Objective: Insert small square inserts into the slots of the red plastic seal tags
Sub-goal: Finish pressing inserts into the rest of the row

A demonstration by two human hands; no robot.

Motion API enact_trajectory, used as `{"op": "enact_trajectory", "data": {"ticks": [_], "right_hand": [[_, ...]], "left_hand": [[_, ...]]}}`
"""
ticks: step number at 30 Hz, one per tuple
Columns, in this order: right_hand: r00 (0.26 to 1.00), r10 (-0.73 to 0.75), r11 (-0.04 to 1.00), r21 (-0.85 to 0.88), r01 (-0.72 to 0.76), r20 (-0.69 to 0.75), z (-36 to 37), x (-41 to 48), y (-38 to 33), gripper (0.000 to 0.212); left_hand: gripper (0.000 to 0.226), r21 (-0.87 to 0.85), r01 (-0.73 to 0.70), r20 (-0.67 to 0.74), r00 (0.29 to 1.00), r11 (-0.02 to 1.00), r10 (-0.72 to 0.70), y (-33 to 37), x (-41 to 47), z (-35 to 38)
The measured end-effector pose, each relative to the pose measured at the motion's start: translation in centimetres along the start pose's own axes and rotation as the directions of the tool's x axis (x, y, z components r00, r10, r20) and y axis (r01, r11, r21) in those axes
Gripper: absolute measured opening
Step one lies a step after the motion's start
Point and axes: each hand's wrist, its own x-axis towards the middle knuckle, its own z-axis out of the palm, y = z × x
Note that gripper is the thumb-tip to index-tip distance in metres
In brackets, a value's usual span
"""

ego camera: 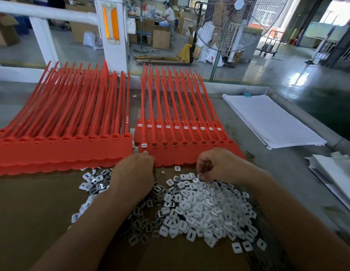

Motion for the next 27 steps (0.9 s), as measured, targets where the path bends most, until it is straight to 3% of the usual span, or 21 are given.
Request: {"op": "enact_trajectory", "data": {"ticks": [8,11,27], "right_hand": [[0.973,-0.076,0.983,0.148,0.111,-0.22,-0.3,0.5,-0.7,0.007],[0.956,-0.077,0.973,0.188,0.134,-0.284,-0.3,1.6,-1.7,0.01],[0.954,-0.049,0.985,0.145,0.096,-0.296,2.3,8.7,-6.2,0.012]], "left_hand": [[0.038,0.02,-0.008,0.006,1.0,1.0,0.008,0.0,0.1,0.1],[0.037,0.016,-0.014,-0.008,1.0,1.0,0.014,0.0,0.0,0.0],[0.031,0.035,-0.083,-0.049,0.995,0.996,0.084,-0.4,-0.3,0.0]]}}
